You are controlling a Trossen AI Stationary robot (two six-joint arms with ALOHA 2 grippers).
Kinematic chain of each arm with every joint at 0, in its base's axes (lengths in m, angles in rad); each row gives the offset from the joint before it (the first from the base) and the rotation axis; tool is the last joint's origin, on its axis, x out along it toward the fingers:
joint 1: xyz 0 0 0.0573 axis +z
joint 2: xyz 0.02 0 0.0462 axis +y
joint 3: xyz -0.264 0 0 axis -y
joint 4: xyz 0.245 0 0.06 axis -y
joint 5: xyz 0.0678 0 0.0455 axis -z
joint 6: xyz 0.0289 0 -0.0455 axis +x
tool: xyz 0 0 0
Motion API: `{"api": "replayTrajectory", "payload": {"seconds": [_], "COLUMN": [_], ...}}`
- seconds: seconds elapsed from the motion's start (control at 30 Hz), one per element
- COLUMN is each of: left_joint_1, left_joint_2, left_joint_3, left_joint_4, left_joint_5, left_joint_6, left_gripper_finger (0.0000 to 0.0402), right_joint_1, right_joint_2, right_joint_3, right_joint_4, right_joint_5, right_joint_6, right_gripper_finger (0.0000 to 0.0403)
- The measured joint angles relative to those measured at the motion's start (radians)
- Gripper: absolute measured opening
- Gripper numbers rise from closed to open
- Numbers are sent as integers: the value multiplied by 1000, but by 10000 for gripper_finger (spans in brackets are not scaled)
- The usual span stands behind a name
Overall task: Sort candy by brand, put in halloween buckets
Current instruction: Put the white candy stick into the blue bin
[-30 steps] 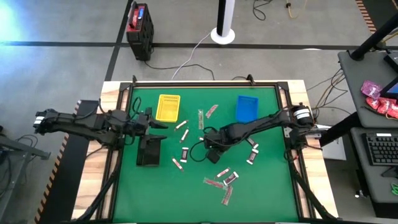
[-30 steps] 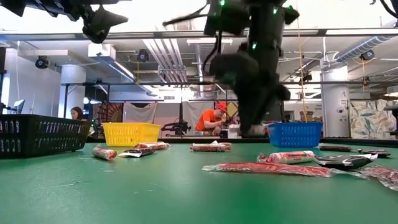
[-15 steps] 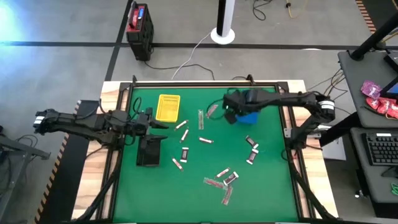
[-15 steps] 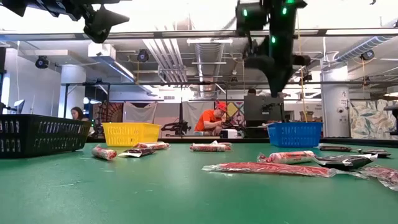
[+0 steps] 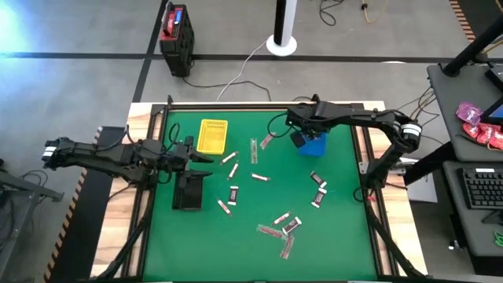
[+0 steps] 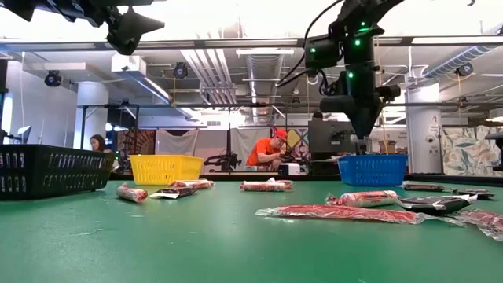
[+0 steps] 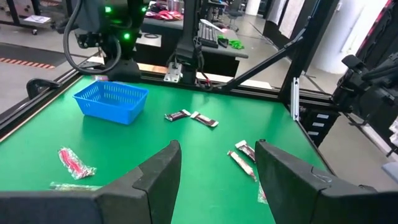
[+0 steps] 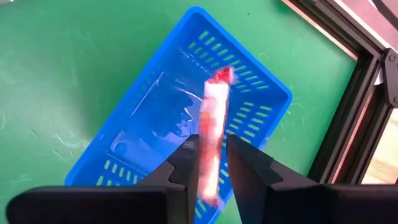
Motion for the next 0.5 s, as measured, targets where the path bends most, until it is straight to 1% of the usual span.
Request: {"api": "replayTrajectory", "payload": {"seconds": [0.17,0.3,0.37,0.5], "left_joint_1": [0,0,0,0], "left_joint_2": [0,3,9,32], "left_joint_3": [0,0,0,0], "left_joint_4": [4,4,4,3], "left_joint_5": [0,0,0,0], "left_joint_6": [0,0,0,-6], "left_gripper_finger": [189,189,189,189], "right_joint_1": [0,7,24,84], "right_joint_2": [0,-4,-11,-18], "right_joint_3": [-6,-6,-6,-6], "right_joint_4": [9,58,122,281], "right_joint_5": [0,0,-11,-104], "right_joint_6": [3,-8,-42,-188], "right_gripper_finger": [94,110,116,126]}}
